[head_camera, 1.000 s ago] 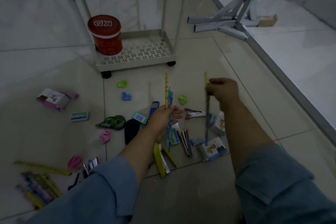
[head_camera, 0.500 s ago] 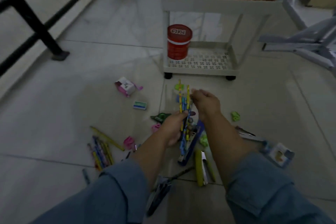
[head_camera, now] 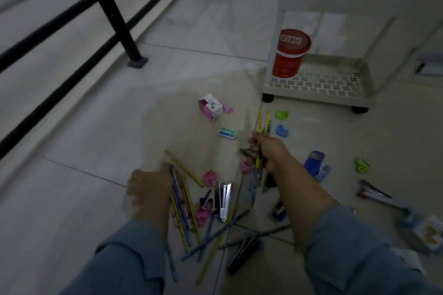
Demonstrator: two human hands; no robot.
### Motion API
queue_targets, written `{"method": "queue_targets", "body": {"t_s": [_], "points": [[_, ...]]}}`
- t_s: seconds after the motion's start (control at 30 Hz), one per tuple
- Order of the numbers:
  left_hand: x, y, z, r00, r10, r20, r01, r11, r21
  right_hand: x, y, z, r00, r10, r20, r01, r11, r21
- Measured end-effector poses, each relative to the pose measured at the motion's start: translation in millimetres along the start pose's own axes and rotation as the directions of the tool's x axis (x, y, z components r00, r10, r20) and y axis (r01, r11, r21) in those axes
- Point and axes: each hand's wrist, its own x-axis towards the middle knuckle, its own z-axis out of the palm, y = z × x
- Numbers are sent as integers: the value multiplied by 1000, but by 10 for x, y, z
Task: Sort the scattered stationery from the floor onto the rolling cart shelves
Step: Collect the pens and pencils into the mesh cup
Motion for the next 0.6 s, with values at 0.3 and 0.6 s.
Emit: {"method": "queue_targets", "body": {"t_s": [0.3,0.6], "points": [[-219,-162,451,972,-146,182,131,987,92,59,139,-42,999,-20,-48,15,995,-103],[-128,78,779,983,3,184,-11,999,41,-14,52,-167,993,-76,-87,65,990,-123]]}}
